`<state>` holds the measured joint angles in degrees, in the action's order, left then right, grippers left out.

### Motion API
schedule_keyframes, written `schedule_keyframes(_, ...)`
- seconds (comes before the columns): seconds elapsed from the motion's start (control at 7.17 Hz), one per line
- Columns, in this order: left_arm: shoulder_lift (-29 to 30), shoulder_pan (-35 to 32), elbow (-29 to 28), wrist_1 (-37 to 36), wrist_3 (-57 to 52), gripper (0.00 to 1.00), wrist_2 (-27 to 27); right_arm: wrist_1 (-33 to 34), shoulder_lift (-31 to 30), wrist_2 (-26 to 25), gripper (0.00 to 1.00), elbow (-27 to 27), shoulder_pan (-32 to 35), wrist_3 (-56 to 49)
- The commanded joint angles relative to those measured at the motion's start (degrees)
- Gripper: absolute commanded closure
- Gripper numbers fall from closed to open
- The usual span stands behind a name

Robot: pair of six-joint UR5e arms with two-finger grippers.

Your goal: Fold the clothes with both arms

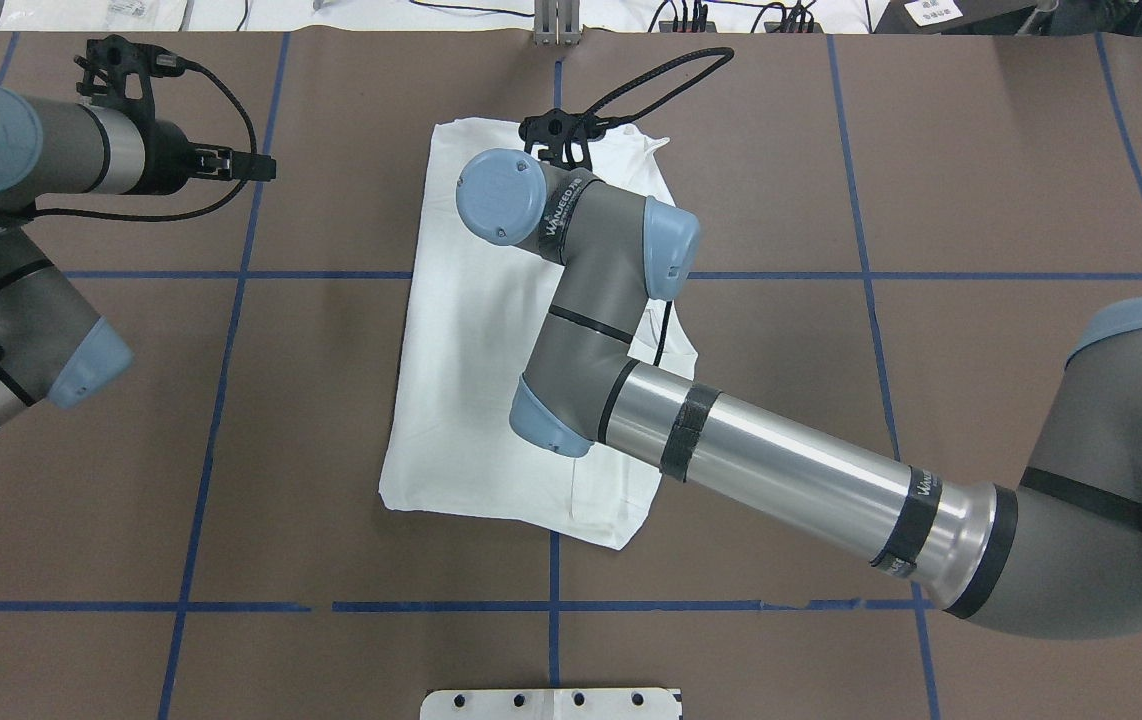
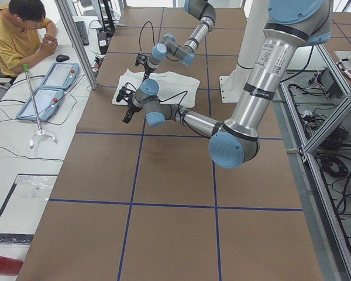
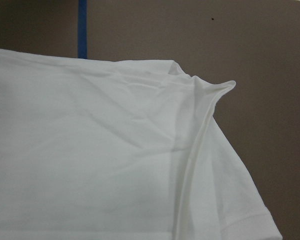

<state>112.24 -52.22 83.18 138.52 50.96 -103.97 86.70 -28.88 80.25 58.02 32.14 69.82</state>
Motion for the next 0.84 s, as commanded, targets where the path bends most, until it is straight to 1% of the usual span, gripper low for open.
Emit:
schedule_keyframes(0.0,0.00,0.02,-0.29,0.00,-0.24,0.00,0.00,3.19,-0.04,-0.10,0.00,-1.16,0.37,-1.96)
schedule_keyframes(0.7,0.00,0.28,-0.56,0.00,-0.24,0.00,0.00,5.84,-0.66,-0.36,0.00,-1.16,1.16,-3.37)
